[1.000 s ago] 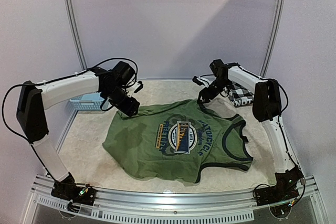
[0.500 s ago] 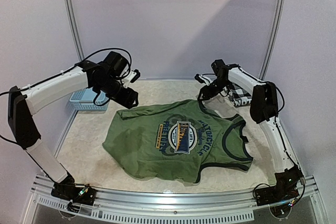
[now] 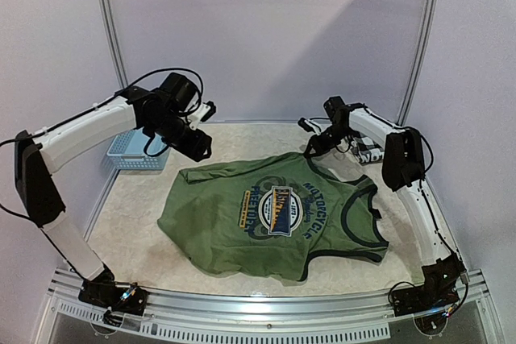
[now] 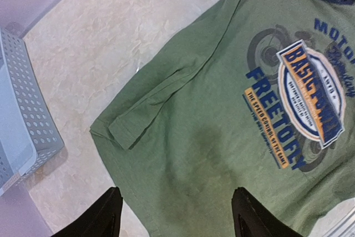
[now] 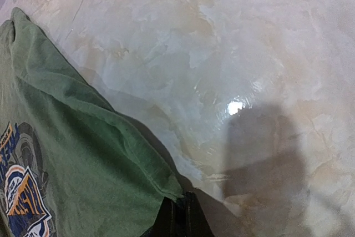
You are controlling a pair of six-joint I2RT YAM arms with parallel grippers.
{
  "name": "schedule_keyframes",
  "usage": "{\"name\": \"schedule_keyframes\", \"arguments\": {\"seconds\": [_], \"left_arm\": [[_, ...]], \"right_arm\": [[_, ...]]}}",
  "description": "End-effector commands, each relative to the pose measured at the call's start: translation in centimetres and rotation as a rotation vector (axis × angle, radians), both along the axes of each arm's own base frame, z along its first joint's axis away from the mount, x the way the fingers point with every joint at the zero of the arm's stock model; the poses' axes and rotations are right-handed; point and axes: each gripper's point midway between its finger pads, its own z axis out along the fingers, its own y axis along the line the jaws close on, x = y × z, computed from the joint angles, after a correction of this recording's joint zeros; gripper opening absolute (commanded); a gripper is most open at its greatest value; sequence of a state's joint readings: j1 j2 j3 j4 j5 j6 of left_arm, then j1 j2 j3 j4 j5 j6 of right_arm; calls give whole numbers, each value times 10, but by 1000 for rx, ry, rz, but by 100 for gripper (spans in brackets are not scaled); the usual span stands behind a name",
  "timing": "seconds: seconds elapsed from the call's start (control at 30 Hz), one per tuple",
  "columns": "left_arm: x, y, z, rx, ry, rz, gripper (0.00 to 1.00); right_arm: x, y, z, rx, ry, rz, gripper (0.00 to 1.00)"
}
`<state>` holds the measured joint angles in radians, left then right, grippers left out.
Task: Fold and stack the mixed laundry pile
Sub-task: Flatten out the crumpled tank top at the center of the board.
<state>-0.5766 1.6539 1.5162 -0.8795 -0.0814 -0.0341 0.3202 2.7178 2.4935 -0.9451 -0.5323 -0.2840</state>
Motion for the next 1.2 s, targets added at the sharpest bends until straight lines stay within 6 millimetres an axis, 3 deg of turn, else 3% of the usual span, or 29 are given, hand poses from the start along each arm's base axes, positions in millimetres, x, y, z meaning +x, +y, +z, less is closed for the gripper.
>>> {"name": "schedule_keyframes", "arguments": {"seconds": [0.0, 0.13, 0.3, 0.47, 0.6, 0.7, 0.8, 1.17], "left_arm": [[16, 22, -48, 231, 92, -74, 69], [31, 33, -73, 411, 169, -180, 60], [55, 53, -80, 406, 226, -147, 56], [81, 70, -85, 178, 343, -9, 57], [80, 71, -98, 16, 468, 62, 59], [71, 77, -115, 20, 532, 101, 59], [65, 67, -127, -32, 571, 79, 57], [82, 61, -160, -59, 577, 98, 50]], "right_arm": [[11, -5, 10, 44, -35, -3, 0], [14, -7, 29, 58, -84, -17, 0], [10, -7, 33, 68, -70, -12, 0], [7, -5, 31, 85, -46, -11, 0], [7, -4, 35, 97, -47, -13, 0], [7, -4, 37, 98, -49, -15, 0], [6, -3, 36, 97, -43, -16, 0], [4, -4, 34, 101, -25, -25, 0]]}}
